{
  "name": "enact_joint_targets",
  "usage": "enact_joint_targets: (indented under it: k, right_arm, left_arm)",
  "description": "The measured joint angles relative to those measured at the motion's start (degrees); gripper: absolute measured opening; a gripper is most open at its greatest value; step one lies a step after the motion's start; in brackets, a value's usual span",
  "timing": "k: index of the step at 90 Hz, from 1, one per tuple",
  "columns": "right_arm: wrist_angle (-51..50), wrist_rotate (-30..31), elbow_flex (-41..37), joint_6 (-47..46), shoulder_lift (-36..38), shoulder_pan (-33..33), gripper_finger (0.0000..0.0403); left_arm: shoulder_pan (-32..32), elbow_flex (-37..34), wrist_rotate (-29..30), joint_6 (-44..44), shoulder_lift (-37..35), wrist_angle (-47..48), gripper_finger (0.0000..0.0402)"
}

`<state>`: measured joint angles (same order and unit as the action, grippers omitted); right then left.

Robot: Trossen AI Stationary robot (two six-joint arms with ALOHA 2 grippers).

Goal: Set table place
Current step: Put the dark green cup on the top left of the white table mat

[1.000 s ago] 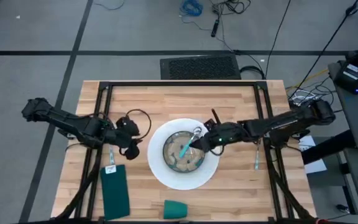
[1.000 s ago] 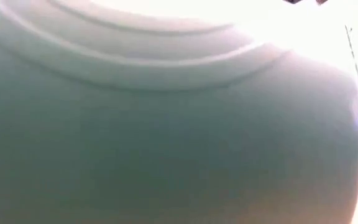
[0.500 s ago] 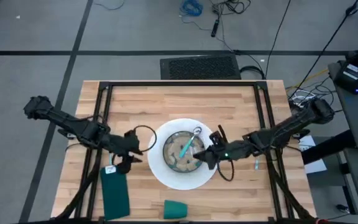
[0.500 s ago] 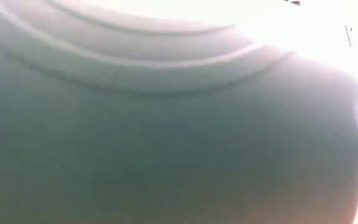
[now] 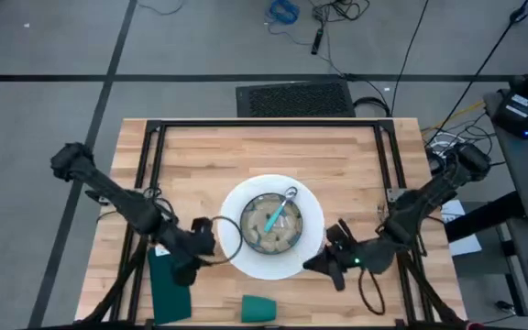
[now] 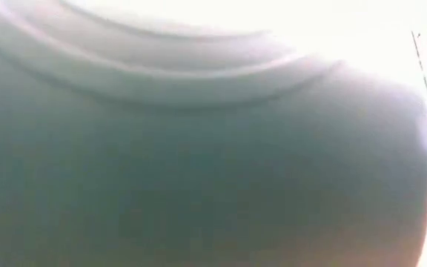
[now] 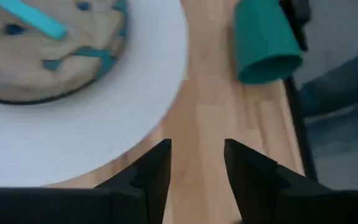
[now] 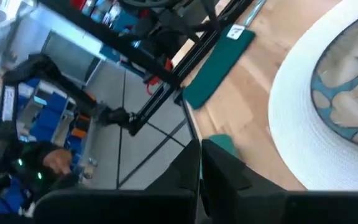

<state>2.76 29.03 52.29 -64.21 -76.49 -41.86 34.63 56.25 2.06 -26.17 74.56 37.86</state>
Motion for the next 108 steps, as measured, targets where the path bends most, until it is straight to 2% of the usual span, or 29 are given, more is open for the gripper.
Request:
enact_joint_targets:
  k: [7,18,39,57,71,92,108]
  right_arm:
    - [0.0,0.0,0.0,0.23,0.0,-0.23,0.0001]
    - [-0.04,0.03,0.0,1.14,0.0,-0.27,0.0]
    - [-0.04,1.67,-0.02,1.17,0.0,-0.21,0.0]
    - [-0.57,2.65,-0.02,1.43,0.0,-0.12,0.0]
    - [-1.21,2.7,-0.04,1.4,-0.02,0.27,0.0]
    - [-1.33,2.56,-0.04,-0.15,-0.02,0.23,0.0]
    - [-1.34,2.06,-0.04,-1.33,-0.02,0.12,0.0]
  left_arm:
    - [1.41,0.7,-0.39,0.58,1.48,0.75,0.0134]
    - [4.26,1.18,-0.33,7.21,2.39,1.37,0.0134]
    - [8.22,1.24,4.07,16.43,5.36,2.28,0.0134]
    - [9.99,1.24,4.53,20.84,8.14,1.43,0.0134]
    - [12.26,1.24,4.77,29.64,9.81,-6.33,0.0134]
    - [13.15,1.24,14.91,45.66,15.4,-17.81,0.0134]
    - [12.22,1.24,16.16,52.57,22.16,-28.65,0.0134]
